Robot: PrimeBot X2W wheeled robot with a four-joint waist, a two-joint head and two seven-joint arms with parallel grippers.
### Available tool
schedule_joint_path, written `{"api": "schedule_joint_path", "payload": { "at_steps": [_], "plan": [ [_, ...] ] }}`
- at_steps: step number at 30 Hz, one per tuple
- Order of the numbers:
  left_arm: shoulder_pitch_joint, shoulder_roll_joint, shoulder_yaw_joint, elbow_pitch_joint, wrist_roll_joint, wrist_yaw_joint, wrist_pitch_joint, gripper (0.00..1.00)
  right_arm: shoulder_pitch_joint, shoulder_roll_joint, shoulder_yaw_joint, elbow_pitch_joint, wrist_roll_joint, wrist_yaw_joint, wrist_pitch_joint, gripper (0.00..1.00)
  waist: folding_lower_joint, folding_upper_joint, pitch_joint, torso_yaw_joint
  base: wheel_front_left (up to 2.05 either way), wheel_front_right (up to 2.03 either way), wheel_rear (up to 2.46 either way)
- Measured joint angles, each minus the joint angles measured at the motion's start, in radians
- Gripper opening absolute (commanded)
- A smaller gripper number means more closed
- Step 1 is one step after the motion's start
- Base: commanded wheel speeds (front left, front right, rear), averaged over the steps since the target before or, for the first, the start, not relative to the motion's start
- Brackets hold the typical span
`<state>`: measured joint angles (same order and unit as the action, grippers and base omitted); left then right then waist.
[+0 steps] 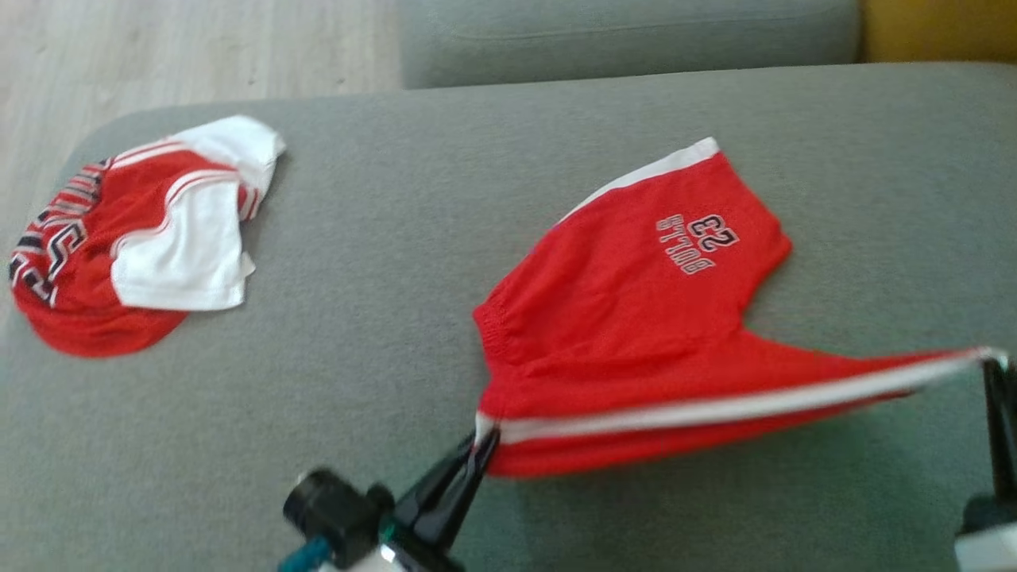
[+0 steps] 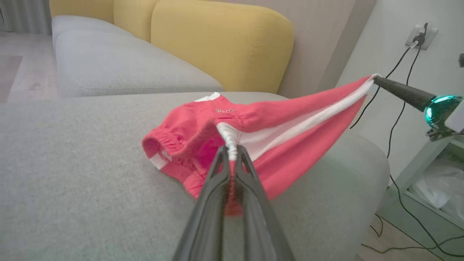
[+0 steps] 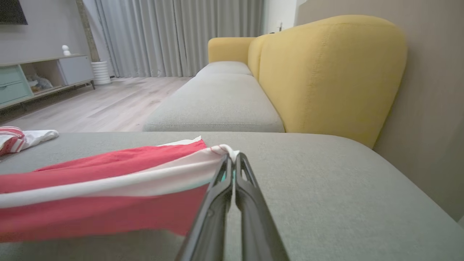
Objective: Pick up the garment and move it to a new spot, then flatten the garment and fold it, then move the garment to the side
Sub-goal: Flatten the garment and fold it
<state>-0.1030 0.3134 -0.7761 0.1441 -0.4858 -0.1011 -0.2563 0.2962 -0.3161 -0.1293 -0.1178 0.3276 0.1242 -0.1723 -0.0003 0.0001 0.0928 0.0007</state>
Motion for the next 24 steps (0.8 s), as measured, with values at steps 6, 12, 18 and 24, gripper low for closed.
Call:
{"api": "schedule_joint_path", "payload": {
  "at_steps": [6,12,18,24],
  "plan": [
    [-0.141,-0.068,0.003,0.055,-0.04,-0.009,0.013,0.0,-0.191,-0.085,0.04,0.084,0.03,0.0,0.071,0.0,0.0002,0.0,0.045,0.034,0.0,0.0,0.0],
    [-0.282,-0.147,0.038,0.18,-0.133,-0.015,0.044,0.0,-0.492,-0.156,0.173,0.215,0.052,0.0,0.188,0.0,0.0004,0.0,0.116,0.065,0.0,0.0,0.0],
    [-0.393,-0.191,0.039,0.303,-0.22,-0.023,0.101,0.0,-0.772,-0.178,0.314,0.415,0.052,0.0,0.236,0.0,0.0005,0.0,0.183,0.091,0.0,0.0,0.0],
    [-0.546,-0.225,0.005,0.401,-0.272,-0.024,0.086,0.0,-0.954,-0.196,0.433,0.651,0.051,0.0,0.241,0.0,0.0005,-0.0001,0.252,0.118,0.0,0.0,0.0]
  ]
}}
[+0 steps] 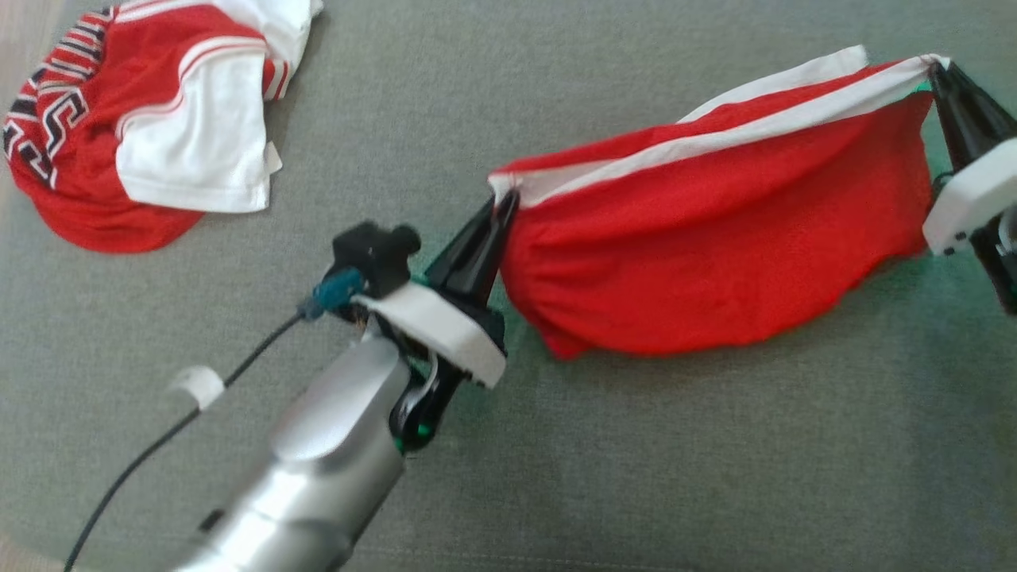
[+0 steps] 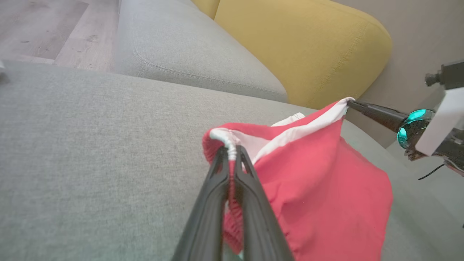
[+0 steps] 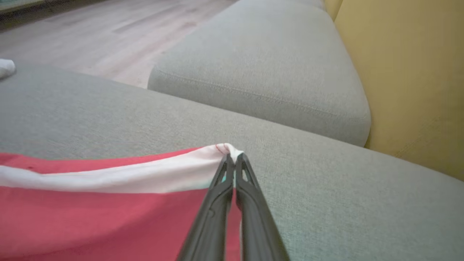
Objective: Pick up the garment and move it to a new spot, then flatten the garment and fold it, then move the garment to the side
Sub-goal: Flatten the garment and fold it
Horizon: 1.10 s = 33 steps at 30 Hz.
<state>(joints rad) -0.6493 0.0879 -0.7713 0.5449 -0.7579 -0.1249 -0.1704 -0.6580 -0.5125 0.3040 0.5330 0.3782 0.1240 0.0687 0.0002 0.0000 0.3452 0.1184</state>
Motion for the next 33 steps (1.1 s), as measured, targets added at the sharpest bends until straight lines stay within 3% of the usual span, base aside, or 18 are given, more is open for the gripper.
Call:
{"api": "schedule_joint_path", "payload": {
  "at_steps": [2,3,4,5,6,12,14,20,23,25,33],
  "plan": [
    [-0.035,-0.006,-0.012,0.029,-0.006,0.0,-0.013,0.0,-0.037,0.001,0.023,0.058,0.0,0.0,-0.02,0.06,0.0001,0.0,0.017,0.006,0.0,0.0,0.0],
    [-0.05,-0.006,-0.018,0.041,-0.012,0.0,-0.02,0.0,-0.054,0.004,0.026,0.087,0.004,0.0,-0.032,1.0,0.0001,0.0,0.025,0.008,0.0,0.0,0.0],
    [-0.061,-0.007,-0.024,0.056,-0.016,0.0,-0.027,0.07,-0.068,0.012,0.025,0.114,0.017,0.0,-0.047,1.0,0.0001,0.0,0.03,0.01,0.0,0.0,0.0],
    [-0.071,-0.007,-0.032,0.071,-0.017,0.0,-0.034,0.65,-0.08,0.021,0.024,0.141,0.034,0.0,-0.063,1.0,0.0001,0.0,0.034,0.012,0.0,0.0,0.0],
    [-0.075,-0.008,-0.035,0.082,-0.018,0.0,-0.041,1.0,-0.089,0.029,0.028,0.161,0.046,0.0,-0.079,1.0,0.0001,0.0,0.036,0.012,0.0,0.0,0.0],
    [-0.077,-0.015,-0.031,0.138,0.01,0.008,-0.075,1.0,-0.086,0.035,0.097,0.225,0.167,0.0,-0.11,1.0,-0.0002,0.0,0.013,0.011,0.0,0.0,0.0],
    [-0.066,-0.015,-0.017,0.123,0.059,0.046,-0.079,1.0,-0.082,0.024,0.113,0.248,0.201,0.0,-0.109,1.0,-0.0003,0.0,0.0,0.011,0.0,0.0,0.0],
    [0.091,-0.005,0.109,-0.12,0.272,0.165,-0.082,1.0,-0.033,-0.006,0.151,0.315,0.293,0.0,-0.074,1.0,-0.0003,0.0,-0.014,0.043,0.0,0.0,0.0],
    [0.197,0.0,0.157,-0.22,0.359,0.204,-0.082,1.0,-0.021,-0.004,0.189,0.318,0.355,0.0,-0.025,1.0,-0.0004,0.0,-0.016,0.063,0.0,0.0,0.0],
    [0.25,0.0,0.179,-0.273,0.402,0.22,-0.082,1.0,-0.025,-0.015,0.204,0.316,0.39,0.0,-0.005,0.0,-0.0003,0.0,-0.017,0.075,0.0,0.0,0.0],
    [0.35,0.0,0.26,-0.367,0.468,0.23,-0.085,1.0,-0.019,-0.02,0.239,0.333,0.478,0.0,-0.025,0.0,-0.0003,0.0,-0.052,0.075,0.0,0.0,0.0]
  ]
}}
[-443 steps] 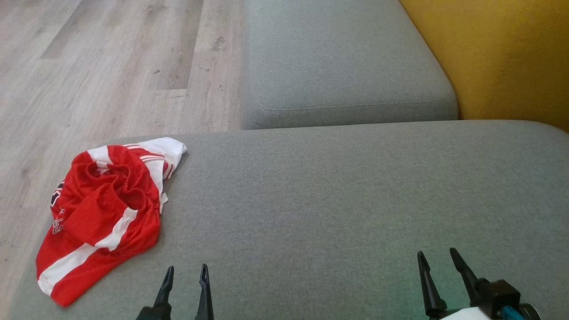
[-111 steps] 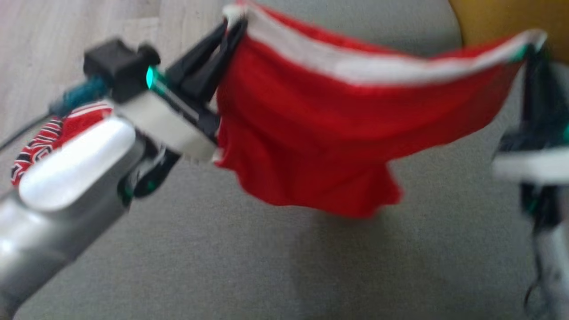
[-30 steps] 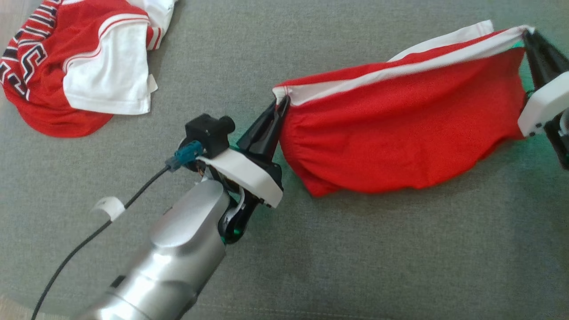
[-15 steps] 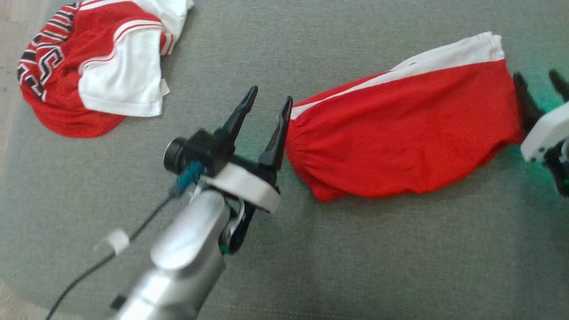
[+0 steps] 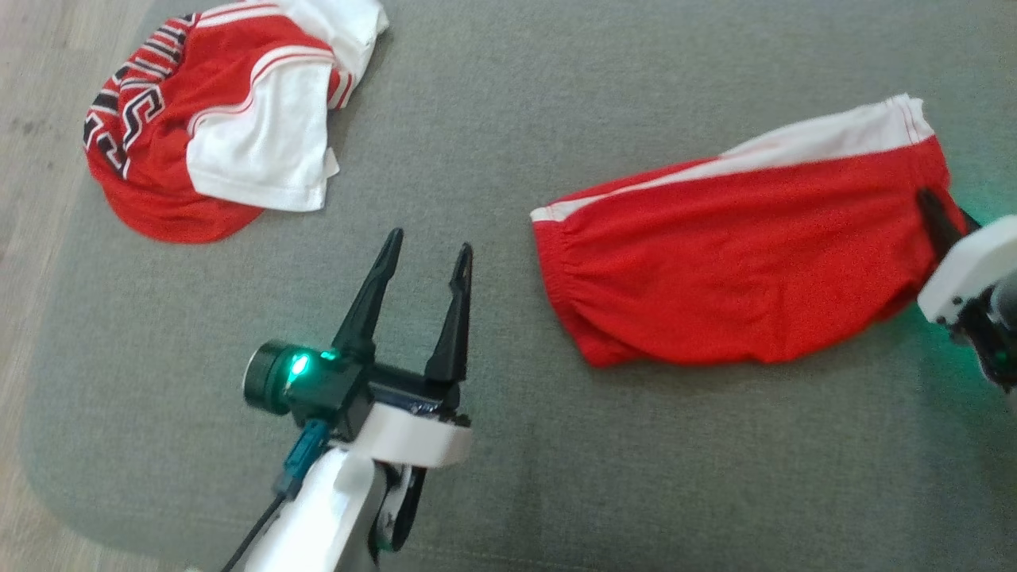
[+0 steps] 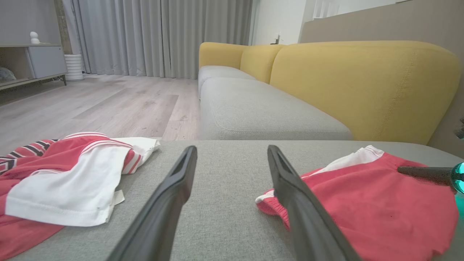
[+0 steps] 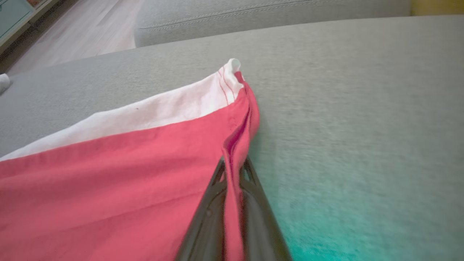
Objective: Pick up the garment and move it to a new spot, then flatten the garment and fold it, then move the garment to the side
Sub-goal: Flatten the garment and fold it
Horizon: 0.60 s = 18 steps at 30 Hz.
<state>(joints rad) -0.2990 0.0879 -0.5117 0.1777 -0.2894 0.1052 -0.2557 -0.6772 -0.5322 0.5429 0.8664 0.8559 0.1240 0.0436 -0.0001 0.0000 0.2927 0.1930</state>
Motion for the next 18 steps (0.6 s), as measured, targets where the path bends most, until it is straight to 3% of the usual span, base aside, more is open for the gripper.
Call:
{"api": "schedule_joint_path", "payload": {
  "at_steps": [11,18],
  "plan": [
    [0.095,0.007,0.081,-0.035,0.032,-0.015,-0.001,1.0,0.152,-0.07,-0.04,0.073,0.118,0.0,-0.07,0.0,-0.0001,0.0,-0.086,-0.102,0.0,0.0,0.0],
    [0.121,0.001,0.095,-0.035,0.044,-0.035,-0.001,1.0,0.175,-0.085,-0.057,0.016,0.128,0.0,-0.131,0.0,0.0,0.0,-0.128,-0.163,0.0,0.0,0.0]
  ]
}}
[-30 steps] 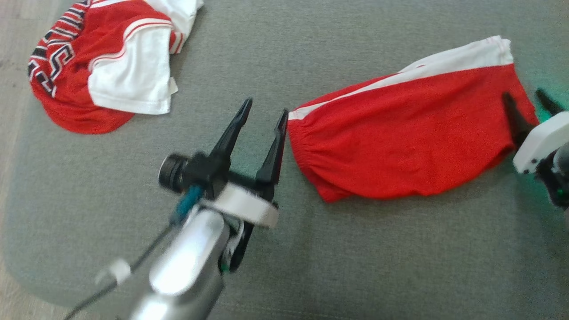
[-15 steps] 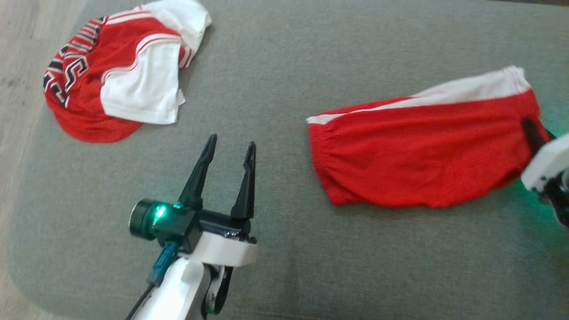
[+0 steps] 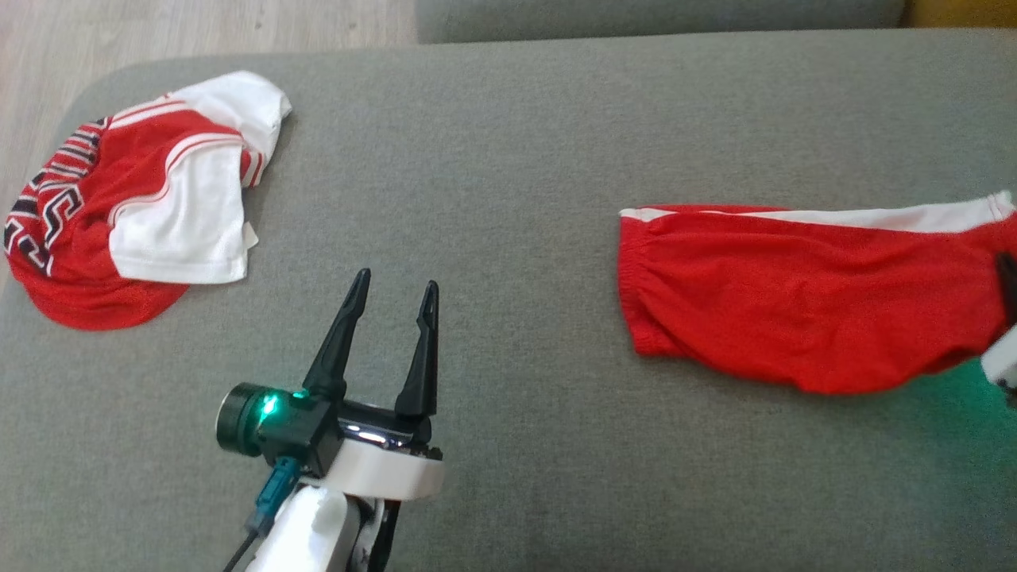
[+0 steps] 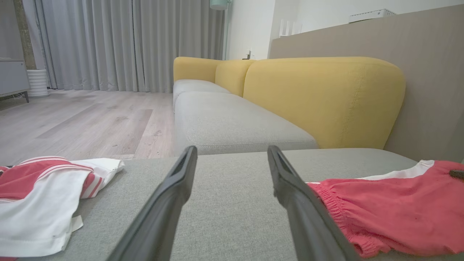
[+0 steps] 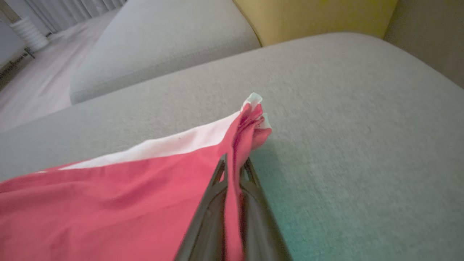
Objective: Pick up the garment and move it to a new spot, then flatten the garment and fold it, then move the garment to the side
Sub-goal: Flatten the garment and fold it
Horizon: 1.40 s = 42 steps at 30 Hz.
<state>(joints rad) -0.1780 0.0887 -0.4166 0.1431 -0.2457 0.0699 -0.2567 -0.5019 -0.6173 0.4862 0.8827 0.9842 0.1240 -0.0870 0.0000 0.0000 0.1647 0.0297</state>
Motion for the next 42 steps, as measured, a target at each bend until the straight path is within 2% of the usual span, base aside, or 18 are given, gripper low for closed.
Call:
{"api": "schedule_joint_path", "payload": {
  "at_steps": [5,9,15,16,17,18,20,23,29,35,39,40,42],
  "plan": [
    [0.003,-0.005,0.003,0.012,0.001,-0.009,0.0,1.0,-0.011,0.015,0.016,-0.114,-0.025,0.0,-0.01,0.0,0.0,0.0,-0.031,-0.012,0.0,0.0,0.0],
    [0.016,-0.01,0.003,0.015,0.001,-0.018,0.0,1.0,-0.038,0.053,0.046,-0.235,-0.065,0.0,-0.002,0.0,-0.0001,0.0,-0.05,0.0,0.0,0.0,0.0],
    [0.048,-0.016,0.013,0.025,0.009,-0.019,0.0,1.0,-0.043,0.166,0.116,-0.344,-0.142,0.0,0.073,0.0,0.0,0.0,-0.068,0.037,0.0,0.0,0.0],
    [0.048,-0.017,0.014,0.027,0.009,-0.026,0.0,1.0,-0.039,0.191,0.135,-0.35,-0.158,0.0,0.089,0.15,0.0,0.0,-0.07,0.045,0.0,0.0,0.0],
    [0.048,-0.018,0.015,0.029,0.009,-0.027,0.0,1.0,-0.034,0.213,0.155,-0.351,-0.177,0.0,0.102,0.64,0.0,0.0,-0.071,0.053,0.0,0.0,0.0],
    [0.048,-0.019,0.015,0.031,0.009,-0.028,0.0,1.0,-0.024,0.236,0.161,-0.351,-0.188,0.0,0.11,1.0,0.0,0.0,-0.072,0.062,0.0,0.0,0.0],
    [0.048,-0.023,0.018,0.032,0.009,-0.027,0.0,1.0,0.008,0.272,0.16,-0.354,-0.196,0.0,0.113,1.0,0.0,0.0,-0.076,0.079,0.0,0.0,0.0],
    [0.053,-0.025,0.026,0.033,0.009,-0.027,0.0,1.0,0.061,0.288,0.119,-0.357,-0.208,0.0,0.066,1.0,0.0001,0.0,-0.09,0.099,0.0,0.0,0.0],
    [0.122,-0.028,0.055,0.039,0.009,-0.026,0.0,1.0,0.16,0.251,-0.054,-0.365,-0.289,0.0,-0.069,1.0,0.0,0.0,-0.153,0.106,0.0,0.0,0.0],
    [0.191,-0.026,0.096,0.038,0.009,-0.017,0.0,1.0,0.296,0.252,-0.158,-0.401,-0.387,0.0,-0.148,1.0,-0.0001,0.0,-0.206,0.089,0.0,0.0,0.0],
    [0.214,-0.021,0.123,0.046,0.034,-0.017,0.0,1.0,0.415,0.312,-0.286,-0.467,-0.464,0.0,-0.161,1.0,-0.0001,0.0,-0.239,0.078,0.0,0.0,0.0],
    [0.227,-0.019,0.132,0.052,0.046,-0.018,0.0,1.0,0.484,0.367,-0.345,-0.516,-0.532,0.0,-0.161,1.0,-0.0001,0.0,-0.255,0.078,0.0,0.0,0.0],
    [0.245,-0.016,0.137,0.066,0.062,-0.024,0.0,1.0,0.557,0.418,-0.374,-0.55,-0.596,0.0,-0.161,1.0,-0.0001,0.0,-0.27,0.081,0.0,0.0,0.0]
  ]
}}
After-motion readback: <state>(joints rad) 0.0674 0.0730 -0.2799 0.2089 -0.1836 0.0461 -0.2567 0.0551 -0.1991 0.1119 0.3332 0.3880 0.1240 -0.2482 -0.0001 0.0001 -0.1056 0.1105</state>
